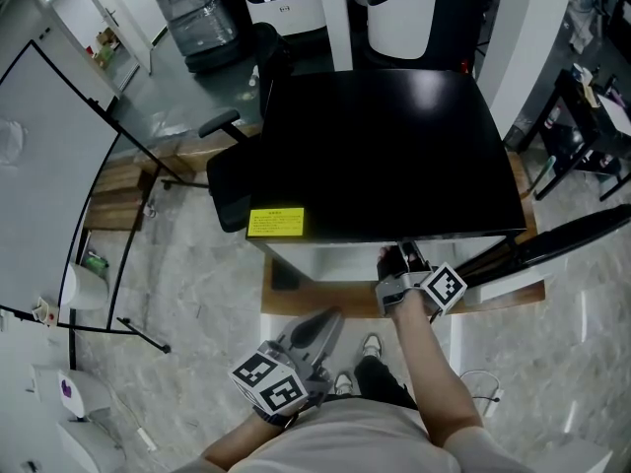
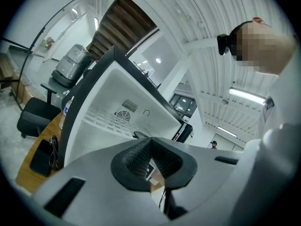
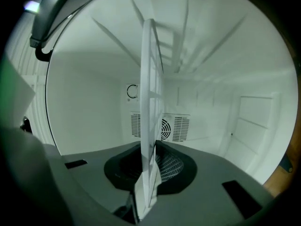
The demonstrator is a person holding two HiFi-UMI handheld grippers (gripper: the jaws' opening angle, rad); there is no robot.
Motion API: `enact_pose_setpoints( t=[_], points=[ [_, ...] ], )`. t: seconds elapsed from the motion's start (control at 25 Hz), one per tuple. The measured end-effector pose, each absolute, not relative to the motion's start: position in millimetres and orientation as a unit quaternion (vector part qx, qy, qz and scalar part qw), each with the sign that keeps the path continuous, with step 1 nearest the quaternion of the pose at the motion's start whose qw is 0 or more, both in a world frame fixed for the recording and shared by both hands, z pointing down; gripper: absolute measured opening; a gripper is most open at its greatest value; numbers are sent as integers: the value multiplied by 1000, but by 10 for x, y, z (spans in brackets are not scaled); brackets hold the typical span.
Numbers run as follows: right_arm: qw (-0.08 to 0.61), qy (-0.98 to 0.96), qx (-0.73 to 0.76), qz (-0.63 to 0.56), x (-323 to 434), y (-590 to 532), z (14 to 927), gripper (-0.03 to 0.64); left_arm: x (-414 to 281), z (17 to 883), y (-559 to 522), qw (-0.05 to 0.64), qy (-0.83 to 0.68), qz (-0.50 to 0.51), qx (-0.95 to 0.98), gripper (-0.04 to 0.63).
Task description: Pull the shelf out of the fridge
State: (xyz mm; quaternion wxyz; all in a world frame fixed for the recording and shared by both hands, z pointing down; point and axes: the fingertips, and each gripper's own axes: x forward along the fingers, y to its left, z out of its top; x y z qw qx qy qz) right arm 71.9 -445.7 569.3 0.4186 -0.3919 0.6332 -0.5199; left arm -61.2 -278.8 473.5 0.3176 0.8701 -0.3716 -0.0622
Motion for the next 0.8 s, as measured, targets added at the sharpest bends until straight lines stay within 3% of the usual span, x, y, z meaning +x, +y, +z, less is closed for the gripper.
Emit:
enact_pose_setpoints(
  t=[0.8],
  points=[
    [417, 612, -407, -534, 727, -4300, 5692, 43, -731, 4752, -2606, 319, -381, -70, 865, 6]
  ],
)
